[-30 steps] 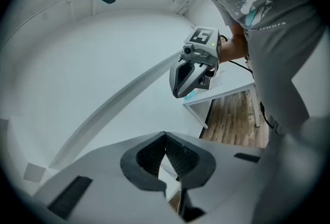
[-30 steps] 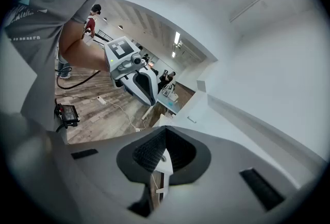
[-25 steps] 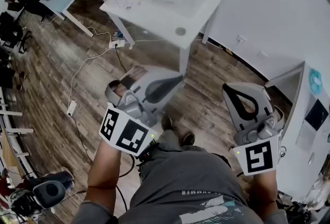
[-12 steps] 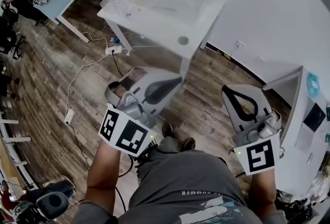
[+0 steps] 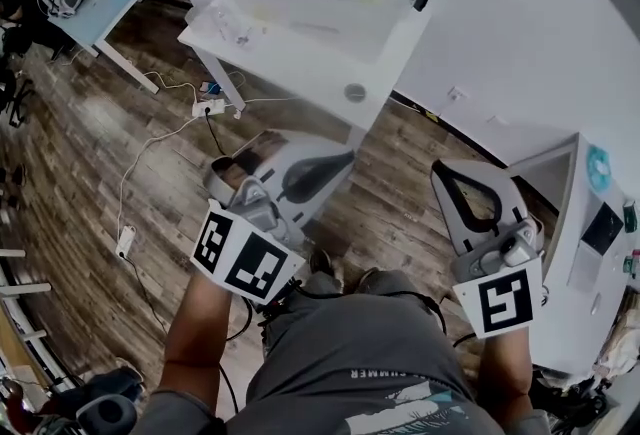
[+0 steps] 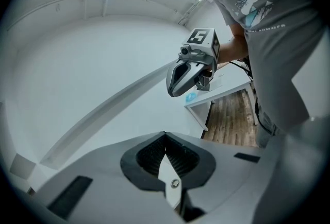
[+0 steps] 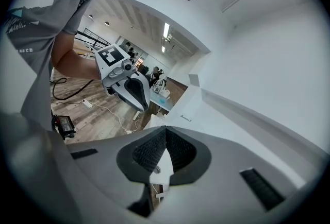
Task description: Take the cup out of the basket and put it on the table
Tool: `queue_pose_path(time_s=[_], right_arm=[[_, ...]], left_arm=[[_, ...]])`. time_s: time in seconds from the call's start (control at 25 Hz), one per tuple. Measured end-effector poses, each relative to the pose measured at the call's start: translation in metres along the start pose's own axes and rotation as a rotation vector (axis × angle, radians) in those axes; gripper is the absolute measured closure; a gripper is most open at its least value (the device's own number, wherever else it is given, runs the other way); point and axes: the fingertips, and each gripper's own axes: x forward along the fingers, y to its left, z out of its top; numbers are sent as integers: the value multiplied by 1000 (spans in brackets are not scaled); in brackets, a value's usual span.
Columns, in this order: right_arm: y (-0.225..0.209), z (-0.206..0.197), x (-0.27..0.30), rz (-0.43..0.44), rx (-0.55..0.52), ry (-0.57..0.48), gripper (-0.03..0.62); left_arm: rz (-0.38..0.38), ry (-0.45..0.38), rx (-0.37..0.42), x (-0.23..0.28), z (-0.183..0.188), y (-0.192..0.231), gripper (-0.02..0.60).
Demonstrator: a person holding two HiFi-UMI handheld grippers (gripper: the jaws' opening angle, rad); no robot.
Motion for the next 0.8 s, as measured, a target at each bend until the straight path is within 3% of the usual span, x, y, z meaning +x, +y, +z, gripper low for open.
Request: queue_pose_path(time_s=[0.4, 0.8], right_arm=[[-39, -28, 20, 6, -26, -8, 582], [-99, -70, 24, 36, -35, -79, 582]], left_arm=[[-7, 33, -4, 39, -4, 17, 572], [23, 106, 4, 101, 10, 35, 572]])
